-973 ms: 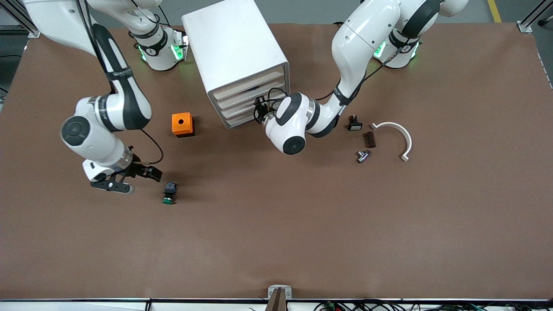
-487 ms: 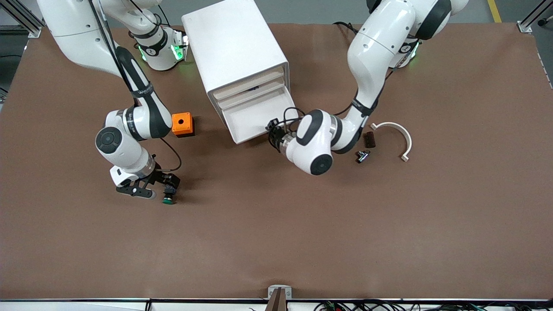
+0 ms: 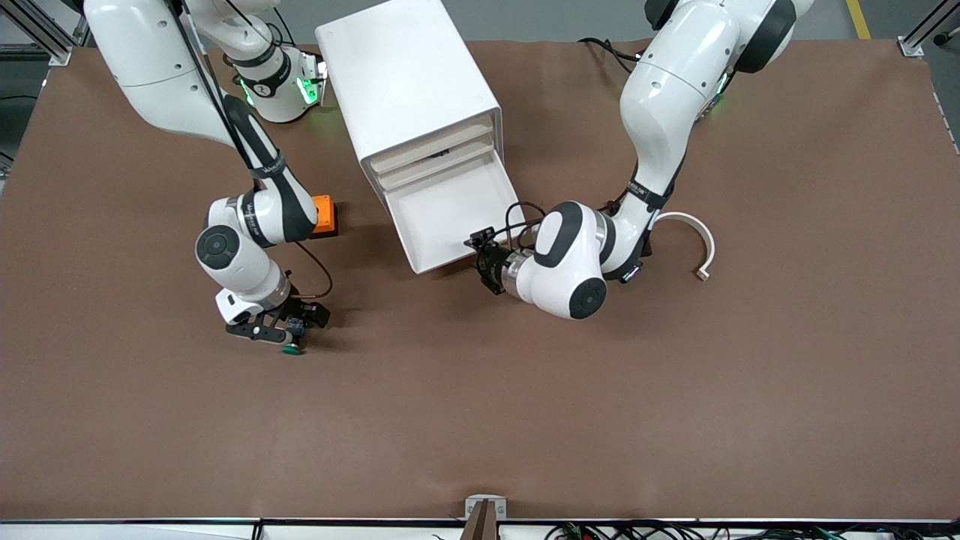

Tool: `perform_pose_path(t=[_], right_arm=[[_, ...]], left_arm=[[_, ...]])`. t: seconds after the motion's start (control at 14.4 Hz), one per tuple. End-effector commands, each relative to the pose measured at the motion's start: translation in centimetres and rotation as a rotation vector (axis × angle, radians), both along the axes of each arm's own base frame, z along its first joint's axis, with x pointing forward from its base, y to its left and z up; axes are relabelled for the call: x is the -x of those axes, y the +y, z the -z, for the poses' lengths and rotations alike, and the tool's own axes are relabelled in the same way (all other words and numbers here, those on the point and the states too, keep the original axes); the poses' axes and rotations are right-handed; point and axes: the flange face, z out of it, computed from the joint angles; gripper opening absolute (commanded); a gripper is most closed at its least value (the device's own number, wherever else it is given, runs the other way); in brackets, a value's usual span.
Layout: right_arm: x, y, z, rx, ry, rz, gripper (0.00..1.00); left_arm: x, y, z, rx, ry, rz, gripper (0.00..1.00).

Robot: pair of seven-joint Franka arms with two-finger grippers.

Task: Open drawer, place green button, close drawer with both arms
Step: 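Pull the drawer open with the left gripper while the right gripper grasps the button, then release the drawer with the left gripper while the right gripper lifts the button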

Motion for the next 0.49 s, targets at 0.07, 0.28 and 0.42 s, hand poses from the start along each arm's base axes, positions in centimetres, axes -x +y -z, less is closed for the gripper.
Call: perform_pose_path(t=[0.07,0.28,0.42], right_arm=[[0.2,-0.1,0.1,0.008,-0.005,-0.014,0.45],[0.0,-0.7,-0.1,0.011,-0.006,-0.031,0.0],[0.0,-0.8,-0.6,0.011,-0.008,-0.028,0.0]], left_arm=[[-2.5,2.5,-3.8,0.0,-0.072,-0.027,1.0],[-4.6,6.3,-9.2,-0.089,-0.174,0.033,1.0],[-5.7,8.6,-13.6,-0.186,-0.309,0.084,1.0]])
